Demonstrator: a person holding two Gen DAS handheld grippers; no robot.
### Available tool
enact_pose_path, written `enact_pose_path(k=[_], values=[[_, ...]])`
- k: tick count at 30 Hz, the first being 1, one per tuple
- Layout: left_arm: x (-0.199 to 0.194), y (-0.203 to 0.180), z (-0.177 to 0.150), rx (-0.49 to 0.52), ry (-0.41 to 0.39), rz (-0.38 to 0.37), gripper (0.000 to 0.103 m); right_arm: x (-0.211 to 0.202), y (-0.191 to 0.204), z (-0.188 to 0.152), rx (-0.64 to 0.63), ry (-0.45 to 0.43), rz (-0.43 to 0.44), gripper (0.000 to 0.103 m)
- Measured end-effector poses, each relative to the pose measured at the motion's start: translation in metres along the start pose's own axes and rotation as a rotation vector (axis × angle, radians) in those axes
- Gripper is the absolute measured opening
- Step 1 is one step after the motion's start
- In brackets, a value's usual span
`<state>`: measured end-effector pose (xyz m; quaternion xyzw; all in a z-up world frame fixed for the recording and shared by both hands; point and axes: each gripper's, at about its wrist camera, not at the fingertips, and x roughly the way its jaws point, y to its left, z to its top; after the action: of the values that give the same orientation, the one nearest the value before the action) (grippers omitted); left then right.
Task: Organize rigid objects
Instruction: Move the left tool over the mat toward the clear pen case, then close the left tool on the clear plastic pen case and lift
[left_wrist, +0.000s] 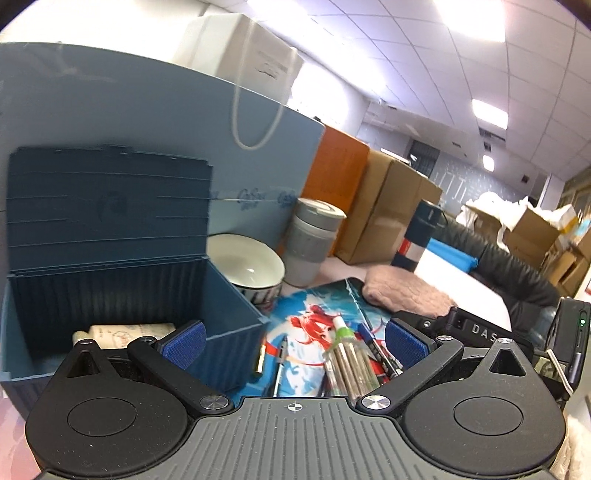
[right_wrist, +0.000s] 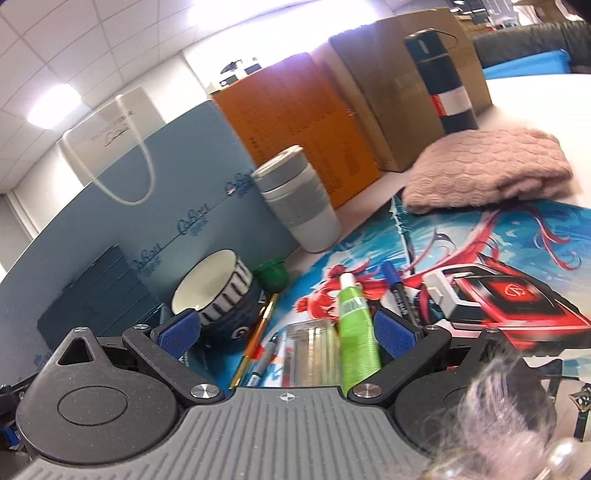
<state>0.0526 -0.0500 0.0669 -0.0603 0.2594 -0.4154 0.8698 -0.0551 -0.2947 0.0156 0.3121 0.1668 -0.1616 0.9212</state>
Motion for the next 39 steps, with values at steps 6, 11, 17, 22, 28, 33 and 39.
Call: enact_pose_path(k=[6, 11, 17, 22, 28, 33, 39], values=[[0.012, -0.015, -0.004, 0.015, 0.045, 0.019, 0.103, 0.005, -0.014, -0.003, 0.012, 0.023, -0.017, 0.101], [0.026, -0.027, -0.012, 0.001, 0.072, 0.001, 0.103, 0.007, -0.026, -0.002, 0.007, 0.045, -0.033, 0.101], [0.043, -0.045, -0.023, 0.040, 0.119, -0.027, 0.103, 0.006, -0.046, -0.002, 0.060, 0.058, -0.013, 0.101], [0.047, -0.050, -0.019, 0.023, 0.088, -0.033, 0.103, 0.004, -0.060, -0.003, 0.120, 0.001, 0.003, 0.101], [0.066, -0.059, -0.005, 0.008, 0.093, -0.060, 0.102, -0.006, -0.070, -0.008, 0.151, -0.165, -0.055, 0.101], [0.096, -0.074, -0.003, 0.042, 0.173, -0.089, 0.096, -0.024, -0.074, -0.016, 0.135, -0.356, -0.126, 0.101], [0.129, -0.088, -0.025, 0.117, 0.267, 0.044, 0.092, -0.019, -0.088, -0.015, 0.178, -0.325, -0.081, 0.103]])
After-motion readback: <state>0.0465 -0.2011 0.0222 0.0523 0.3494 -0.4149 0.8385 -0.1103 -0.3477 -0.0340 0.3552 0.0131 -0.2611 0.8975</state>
